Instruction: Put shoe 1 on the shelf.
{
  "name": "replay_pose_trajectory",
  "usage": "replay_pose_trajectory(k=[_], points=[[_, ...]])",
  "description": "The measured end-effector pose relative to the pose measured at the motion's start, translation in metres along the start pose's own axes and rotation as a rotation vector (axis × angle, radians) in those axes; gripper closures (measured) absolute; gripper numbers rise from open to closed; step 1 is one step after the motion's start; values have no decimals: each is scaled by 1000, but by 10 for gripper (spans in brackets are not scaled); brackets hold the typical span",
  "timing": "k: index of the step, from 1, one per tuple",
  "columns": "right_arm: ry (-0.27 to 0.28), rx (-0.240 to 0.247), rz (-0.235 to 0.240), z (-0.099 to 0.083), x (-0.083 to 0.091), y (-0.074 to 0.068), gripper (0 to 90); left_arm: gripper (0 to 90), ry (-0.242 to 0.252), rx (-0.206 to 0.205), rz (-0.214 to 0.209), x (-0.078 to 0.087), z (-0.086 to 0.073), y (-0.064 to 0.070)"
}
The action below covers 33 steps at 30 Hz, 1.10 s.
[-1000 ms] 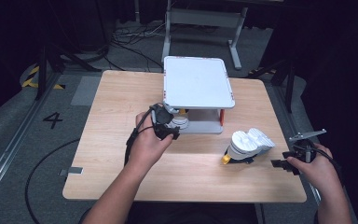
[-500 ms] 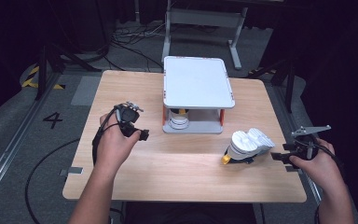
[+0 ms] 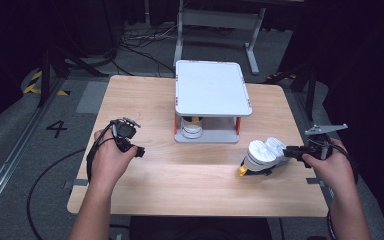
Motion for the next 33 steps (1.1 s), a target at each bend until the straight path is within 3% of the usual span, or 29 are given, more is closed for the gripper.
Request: replay_pose_trajectory(k=[6,14,22,26,33], points=[[28,39,-3,14,-17,-10,806,242,-4,4,-1,0,-3,-2],[-28,46,-21,8,-36,-12,801,242,-10,-13,-19,-5,-1,3],[-113,52,-19,-14,-22,-13,842,241,-7,-20,-23,-7,6,1],[-214,49,-34,-40,-9,-9,843,240,-4,-43,-35,-10,15,3],[-274,5,-33,-62,-6,-5,857,239,5,-61,-54,-15,27,10]])
Point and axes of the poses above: each handheld gripper's, and its own axes: x roughly backward along the jaws, z roughly out of its top, y roughly to its right, the point moved 10 cm from there along -x, roughly forward along the jaws, and after that the axes turned 11 degrees about -z, right-handed, at the moved point
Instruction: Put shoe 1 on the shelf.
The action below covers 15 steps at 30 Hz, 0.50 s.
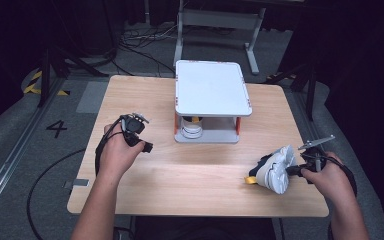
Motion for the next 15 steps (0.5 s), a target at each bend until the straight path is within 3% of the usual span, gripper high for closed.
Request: replay_pose_trajectory(k=[6,9,12,15], points=[[-90,-2,-1,-16,-4,5,848,238,9,-4,-1,1,2,0],[-113,6,-49,-21,-18,13,815,238,16,-1,-1,2,3,0],[-65,3,-37,-10,-32,9,816,237,18,-6,4,3,2,0],[48,21,-26,14,-42,-3,753,236,17,3,1,3,-1,-1]])
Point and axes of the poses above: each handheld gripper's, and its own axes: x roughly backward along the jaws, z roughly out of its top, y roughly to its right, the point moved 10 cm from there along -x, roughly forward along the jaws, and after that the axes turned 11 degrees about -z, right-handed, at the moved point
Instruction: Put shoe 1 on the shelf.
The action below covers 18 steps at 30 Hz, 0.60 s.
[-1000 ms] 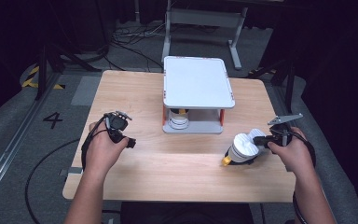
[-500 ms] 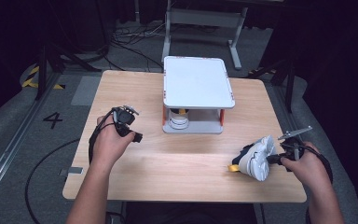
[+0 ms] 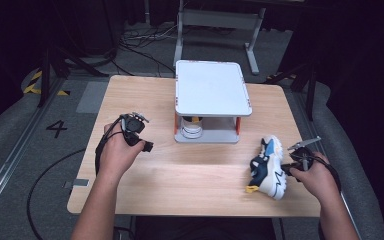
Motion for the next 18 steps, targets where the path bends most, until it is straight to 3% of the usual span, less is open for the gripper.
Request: replay_pose_trajectory(k=[2,4,6,10,11,13,16,18], points=[[49,17,17,14,-7,-10,723,237,3,5,3,1,-3,-1],[42,40,14,17,-10,-12,711,237,6,9,5,4,-5,-3],[49,29,13,18,-5,-10,677,237,14,19,9,7,-7,-6],[87,11,-29,22,18,0,635,237,16,23,12,8,-8,-7],[121,13,-51,27,32,2,615,236,16,23,12,8,-8,-7],[143,11,-52,30,39,1,604,236,13,25,12,7,-9,-5],[231,31,-23,46,62,-13,557,236,4,19,12,6,-10,-4],[245,66,-6,53,64,-25,518,237,1,17,11,5,-10,-4]])
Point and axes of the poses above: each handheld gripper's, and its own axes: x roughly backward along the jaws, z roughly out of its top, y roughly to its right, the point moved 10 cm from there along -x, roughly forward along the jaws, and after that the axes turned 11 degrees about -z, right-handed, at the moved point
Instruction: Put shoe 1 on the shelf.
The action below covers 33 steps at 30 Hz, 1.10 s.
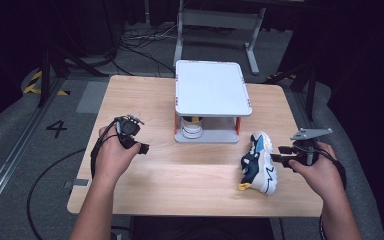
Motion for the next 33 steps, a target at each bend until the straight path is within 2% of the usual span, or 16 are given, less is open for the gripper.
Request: replay_pose_trajectory(k=[2,7,12,15,16,19,22,23,25,27,30,33], points=[[-11,44,37,7,-10,-17,495,236,1,5,-1,0,-2,1],[-46,118,71,21,-28,-42,441,237,0,20,4,3,-9,-2],[-97,174,52,19,-41,-52,377,236,3,42,8,6,-17,-4],[-98,185,50,20,-44,-55,386,236,4,47,12,9,-21,-6],[-94,185,49,22,-43,-54,403,236,5,50,14,10,-23,-7],[-92,172,59,26,-35,-51,593,236,10,57,16,12,-25,-7],[-150,159,40,17,-32,-39,745,236,12,60,19,12,-25,-8],[-173,152,41,13,-32,-36,771,236,10,58,18,12,-25,-8],[-209,145,43,7,-34,-33,803,237,4,55,18,11,-26,-8],[-211,138,57,7,-36,-33,810,237,5,57,19,10,-25,-7],[-220,152,48,7,-37,-33,821,236,4,51,14,9,-24,-6],[-220,138,45,5,-35,-30,855,236,1,46,17,8,-22,-7]])
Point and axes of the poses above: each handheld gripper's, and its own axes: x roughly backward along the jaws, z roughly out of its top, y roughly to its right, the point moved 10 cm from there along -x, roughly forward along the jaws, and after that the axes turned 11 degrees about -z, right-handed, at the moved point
